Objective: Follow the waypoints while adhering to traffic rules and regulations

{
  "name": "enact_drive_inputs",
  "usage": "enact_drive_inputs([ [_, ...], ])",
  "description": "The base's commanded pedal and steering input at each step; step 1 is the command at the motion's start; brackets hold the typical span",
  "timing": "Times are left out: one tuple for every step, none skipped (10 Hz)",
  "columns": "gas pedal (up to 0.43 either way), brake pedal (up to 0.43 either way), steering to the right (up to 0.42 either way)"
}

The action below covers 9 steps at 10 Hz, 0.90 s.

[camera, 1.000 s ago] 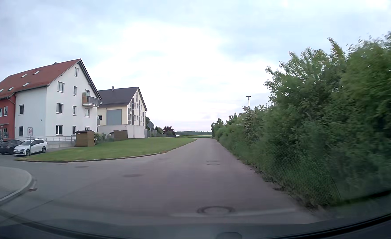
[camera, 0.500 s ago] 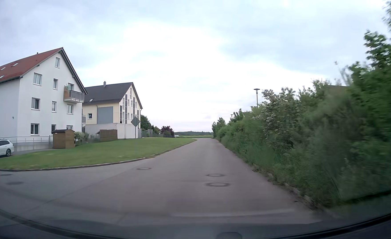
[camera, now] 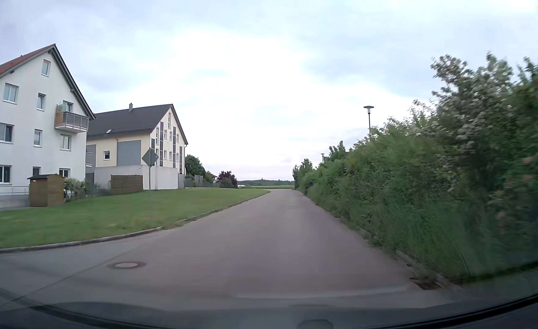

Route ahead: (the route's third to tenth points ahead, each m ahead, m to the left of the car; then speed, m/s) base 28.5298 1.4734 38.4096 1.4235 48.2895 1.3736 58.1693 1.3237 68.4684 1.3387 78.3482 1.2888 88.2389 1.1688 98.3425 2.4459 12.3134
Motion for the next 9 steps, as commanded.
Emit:
enact_drive_inputs([
  [0.138,0.0,0.003],
  [0.138,0.0,0.005],
  [0.138,0.0,0.006],
  [0.138,0.0,0.006],
  [0.138,0.0,0.006],
  [0.13,0.0,0.006],
  [0.13,0.0,0.006],
  [0.13,0.0,0.005],
  [0.13,0.0,0.004],
])
